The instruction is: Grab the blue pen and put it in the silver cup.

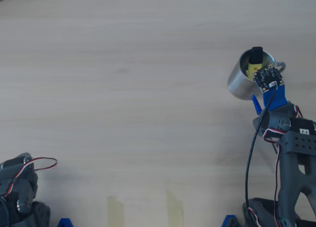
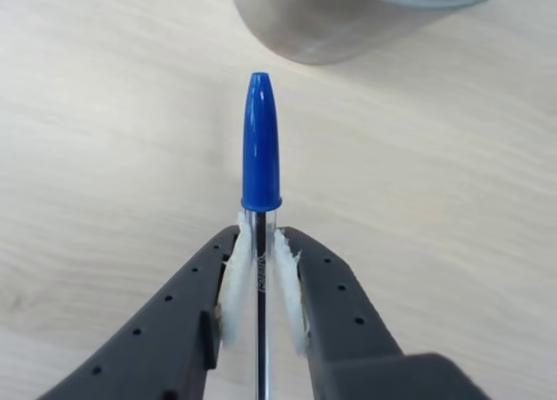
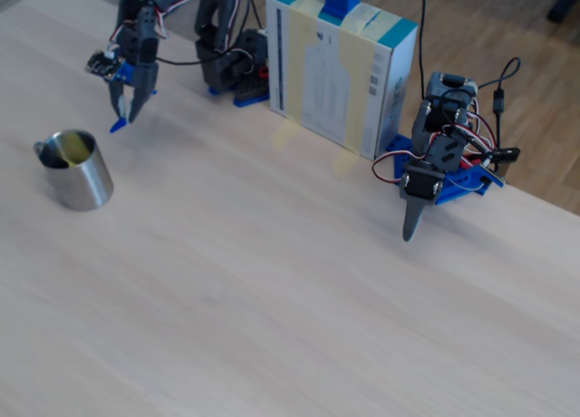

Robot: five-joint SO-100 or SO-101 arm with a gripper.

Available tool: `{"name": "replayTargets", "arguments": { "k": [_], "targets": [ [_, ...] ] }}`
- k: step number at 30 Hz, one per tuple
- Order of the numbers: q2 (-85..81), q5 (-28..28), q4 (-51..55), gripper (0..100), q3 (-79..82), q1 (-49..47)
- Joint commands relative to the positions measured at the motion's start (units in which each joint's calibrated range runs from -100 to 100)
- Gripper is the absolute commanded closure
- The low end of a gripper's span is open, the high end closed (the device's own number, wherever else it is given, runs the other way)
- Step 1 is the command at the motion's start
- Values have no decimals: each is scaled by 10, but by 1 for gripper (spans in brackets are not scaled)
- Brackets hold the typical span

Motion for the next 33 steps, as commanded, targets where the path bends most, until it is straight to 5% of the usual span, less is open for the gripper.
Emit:
{"name": "replayTargets", "arguments": {
  "k": [1,24,33],
  "targets": [
    [-42,-3,-7,98,-8,-11],
    [-224,-49,-157,98,-12,-119],
    [-292,-116,-262,98,-11,-153]
  ]
}}
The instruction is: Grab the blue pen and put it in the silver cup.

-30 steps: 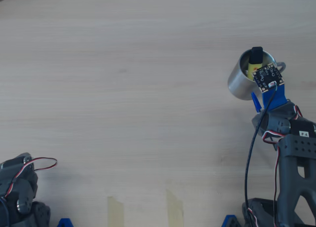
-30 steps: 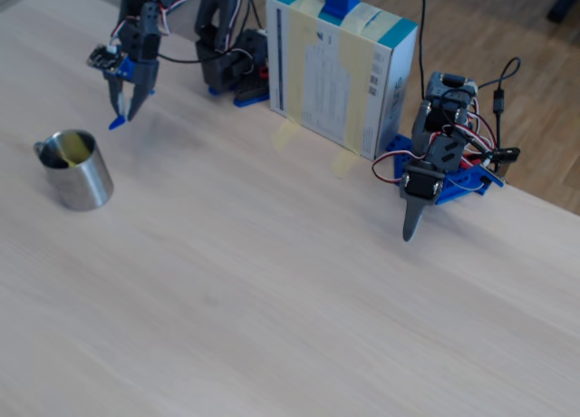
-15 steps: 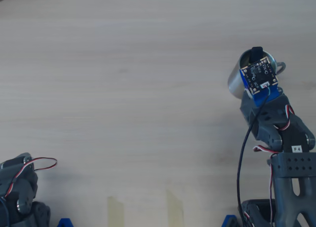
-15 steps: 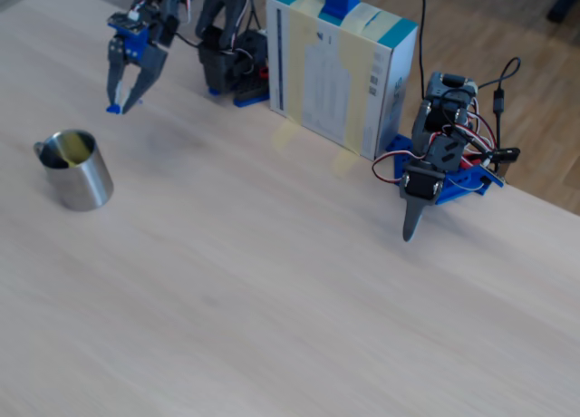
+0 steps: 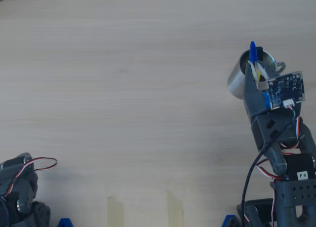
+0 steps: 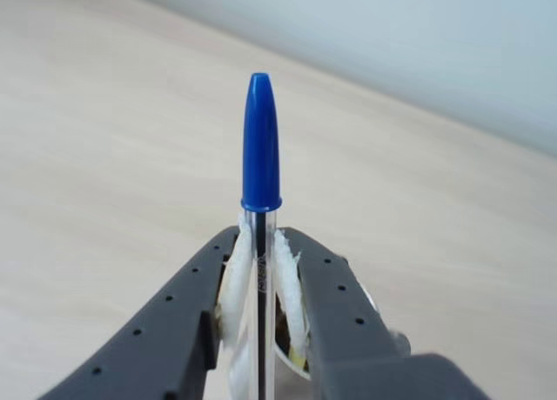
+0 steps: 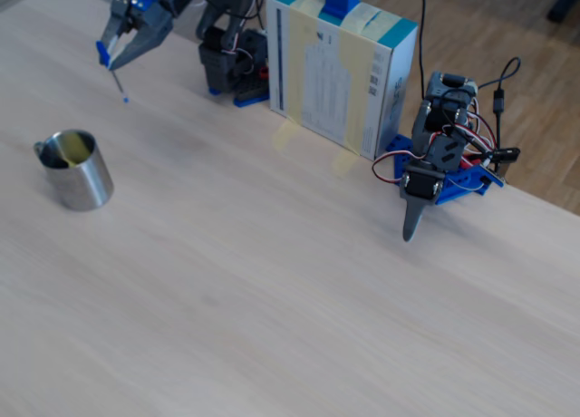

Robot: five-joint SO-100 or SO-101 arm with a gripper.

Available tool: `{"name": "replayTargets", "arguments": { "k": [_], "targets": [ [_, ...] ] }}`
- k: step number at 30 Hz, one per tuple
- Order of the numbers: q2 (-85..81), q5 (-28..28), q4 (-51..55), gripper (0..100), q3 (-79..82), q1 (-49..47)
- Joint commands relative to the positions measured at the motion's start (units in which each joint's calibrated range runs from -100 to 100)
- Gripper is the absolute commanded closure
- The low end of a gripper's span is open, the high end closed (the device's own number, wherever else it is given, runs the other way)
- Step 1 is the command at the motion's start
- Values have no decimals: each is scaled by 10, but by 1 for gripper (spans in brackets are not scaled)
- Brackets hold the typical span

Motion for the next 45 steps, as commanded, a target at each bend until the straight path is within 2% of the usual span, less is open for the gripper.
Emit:
{"name": "replayTargets", "arguments": {
  "k": [1,7,18,29,35,42,45],
  "targets": [
    [-29,-24,-46,98,-11,-16],
    [-57,-87,-63,98,-12,-39],
    [-68,-171,-191,98,-3,-35],
    [-61,-169,-353,98,16,10],
    [-60,-143,-452,98,61,37],
    [-58,-143,-475,98,92,43],
    [-46,-121,-475,98,89,55]
  ]
}}
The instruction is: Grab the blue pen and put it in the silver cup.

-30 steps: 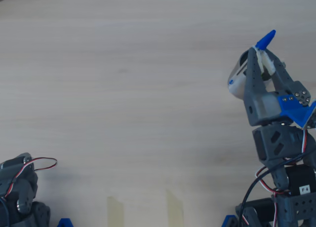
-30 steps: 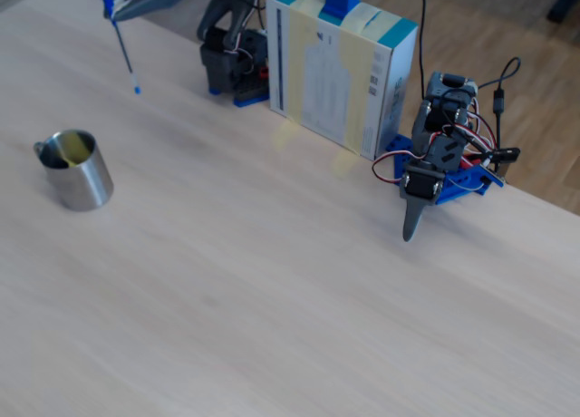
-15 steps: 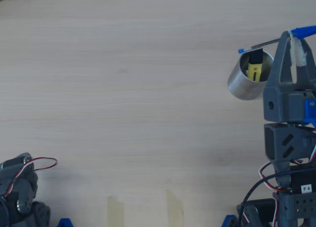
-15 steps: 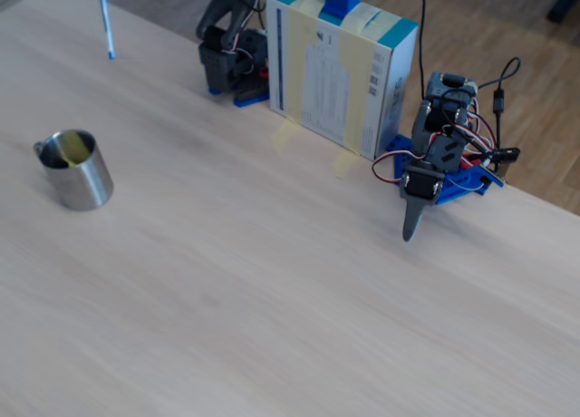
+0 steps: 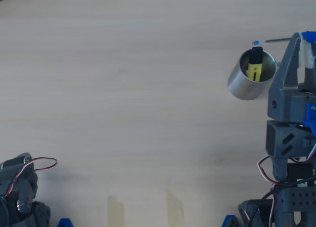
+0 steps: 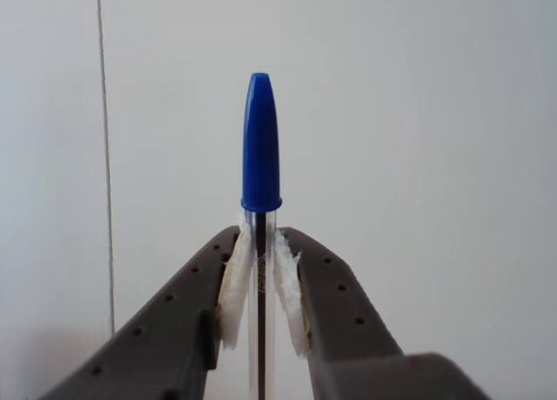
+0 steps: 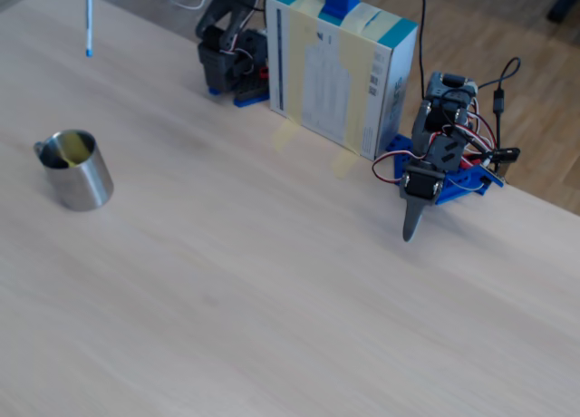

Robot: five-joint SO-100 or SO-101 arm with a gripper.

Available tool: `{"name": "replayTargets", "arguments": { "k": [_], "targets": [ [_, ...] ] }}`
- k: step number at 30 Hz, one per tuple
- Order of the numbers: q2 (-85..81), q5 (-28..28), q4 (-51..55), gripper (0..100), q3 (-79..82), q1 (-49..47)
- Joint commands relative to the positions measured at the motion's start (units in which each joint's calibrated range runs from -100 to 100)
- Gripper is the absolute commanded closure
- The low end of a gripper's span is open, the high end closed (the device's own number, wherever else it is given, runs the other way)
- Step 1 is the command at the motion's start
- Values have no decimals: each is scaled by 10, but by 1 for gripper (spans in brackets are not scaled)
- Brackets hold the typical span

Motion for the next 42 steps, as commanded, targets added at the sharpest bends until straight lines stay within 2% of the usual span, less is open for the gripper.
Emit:
{"name": "replayTargets", "arguments": {
  "k": [1,8,12,20,25,37,42],
  "targets": [
    [16,25,-8,98,-11,9],
    [67,35,-55,98,5,9],
    [97,58,-91,98,17,8],
    [128,64,-95,98,42,7],
    [154,98,-89,98,47,4],
    [222,102,-96,98,44,-2],
    [254,124,-97,98,40,-5]
  ]
}}
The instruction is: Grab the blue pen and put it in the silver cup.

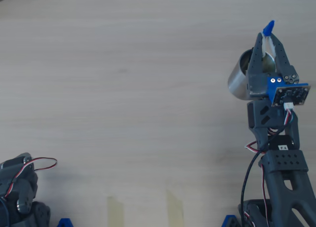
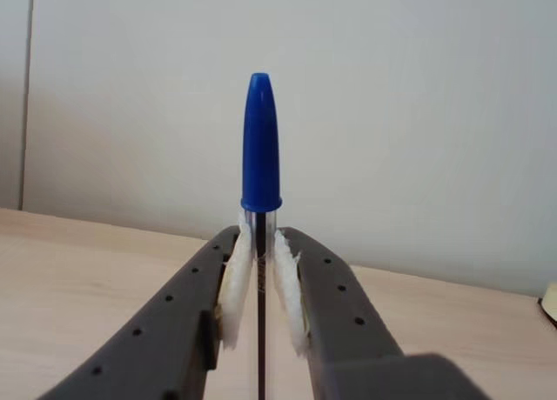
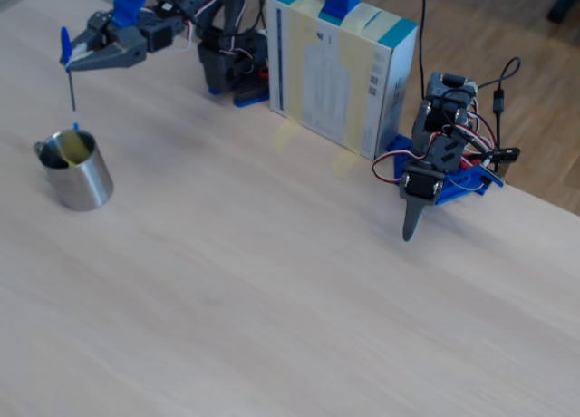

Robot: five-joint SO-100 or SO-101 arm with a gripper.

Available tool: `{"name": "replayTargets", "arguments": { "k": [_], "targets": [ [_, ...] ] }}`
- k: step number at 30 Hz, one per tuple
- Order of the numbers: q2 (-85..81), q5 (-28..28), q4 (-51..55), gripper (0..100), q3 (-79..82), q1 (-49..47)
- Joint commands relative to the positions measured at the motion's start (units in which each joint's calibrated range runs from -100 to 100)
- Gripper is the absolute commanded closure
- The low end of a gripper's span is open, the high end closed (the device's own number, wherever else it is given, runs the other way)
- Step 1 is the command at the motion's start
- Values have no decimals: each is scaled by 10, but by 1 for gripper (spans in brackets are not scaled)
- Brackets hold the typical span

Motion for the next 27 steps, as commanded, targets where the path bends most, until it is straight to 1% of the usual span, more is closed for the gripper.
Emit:
{"name": "replayTargets", "arguments": {
  "k": [1,17,27],
  "targets": [
    [18,11,-10,98,-11,0],
    [167,7,-203,98,-10,-3],
    [227,7,-216,98,-11,4]
  ]
}}
